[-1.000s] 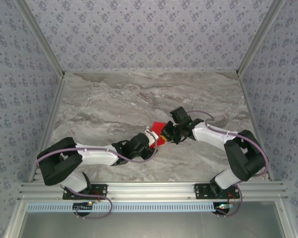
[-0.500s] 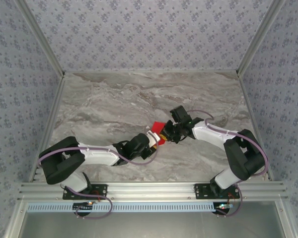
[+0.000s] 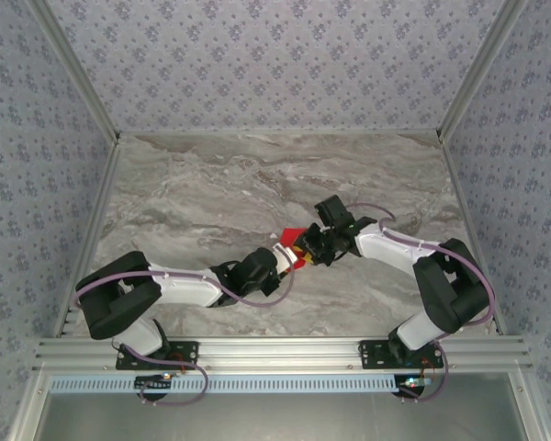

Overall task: Fold a paper plane with a square sheet of paper (pick it up from the middle)
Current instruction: Fourth fold the wing at the center of the table.

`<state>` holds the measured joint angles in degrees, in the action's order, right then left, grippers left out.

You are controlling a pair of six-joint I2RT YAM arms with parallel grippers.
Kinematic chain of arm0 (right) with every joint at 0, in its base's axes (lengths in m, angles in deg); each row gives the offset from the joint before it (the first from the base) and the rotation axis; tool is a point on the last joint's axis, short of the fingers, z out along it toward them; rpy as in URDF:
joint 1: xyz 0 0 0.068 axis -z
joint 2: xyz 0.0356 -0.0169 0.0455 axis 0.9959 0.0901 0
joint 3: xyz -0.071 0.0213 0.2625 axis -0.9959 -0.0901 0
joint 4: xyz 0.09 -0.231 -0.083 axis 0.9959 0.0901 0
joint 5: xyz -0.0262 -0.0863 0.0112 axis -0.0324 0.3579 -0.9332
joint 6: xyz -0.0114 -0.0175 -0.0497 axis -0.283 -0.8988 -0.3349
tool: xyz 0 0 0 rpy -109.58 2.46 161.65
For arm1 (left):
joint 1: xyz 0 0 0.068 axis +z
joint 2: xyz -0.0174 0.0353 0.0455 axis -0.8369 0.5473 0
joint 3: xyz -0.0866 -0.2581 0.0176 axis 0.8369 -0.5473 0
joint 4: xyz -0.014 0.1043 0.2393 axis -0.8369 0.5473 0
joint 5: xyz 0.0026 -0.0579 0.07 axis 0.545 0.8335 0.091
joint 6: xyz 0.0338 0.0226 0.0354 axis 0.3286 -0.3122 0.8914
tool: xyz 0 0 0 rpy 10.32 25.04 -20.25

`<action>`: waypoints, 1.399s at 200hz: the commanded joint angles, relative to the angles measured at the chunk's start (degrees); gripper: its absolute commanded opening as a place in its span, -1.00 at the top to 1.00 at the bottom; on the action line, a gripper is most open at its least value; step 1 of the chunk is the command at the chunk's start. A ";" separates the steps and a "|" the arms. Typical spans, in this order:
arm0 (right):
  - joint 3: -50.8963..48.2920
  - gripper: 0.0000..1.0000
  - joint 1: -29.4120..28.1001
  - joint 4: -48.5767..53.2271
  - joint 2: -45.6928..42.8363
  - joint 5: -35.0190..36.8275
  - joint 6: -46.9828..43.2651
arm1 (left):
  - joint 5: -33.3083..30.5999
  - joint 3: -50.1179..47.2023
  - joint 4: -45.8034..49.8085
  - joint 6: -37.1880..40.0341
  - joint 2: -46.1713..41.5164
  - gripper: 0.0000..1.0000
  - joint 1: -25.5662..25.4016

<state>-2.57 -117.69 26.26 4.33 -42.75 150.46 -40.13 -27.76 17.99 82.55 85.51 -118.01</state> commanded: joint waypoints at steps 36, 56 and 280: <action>1.87 0.27 0.58 2.88 0.38 -0.58 -3.14 | 3.18 -2.46 -4.01 -4.39 -0.43 0.66 1.45; 2.47 0.21 0.55 2.79 0.60 -1.32 -4.46 | 5.09 -2.51 -4.01 -4.45 -0.60 0.68 2.08; 5.83 0.77 0.08 3.40 5.78 -5.48 -4.67 | 6.06 -1.35 -4.97 -3.03 1.65 0.44 2.74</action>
<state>1.97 -117.49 27.61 10.56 -47.69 145.85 -34.82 -30.05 14.18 78.84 86.25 -115.65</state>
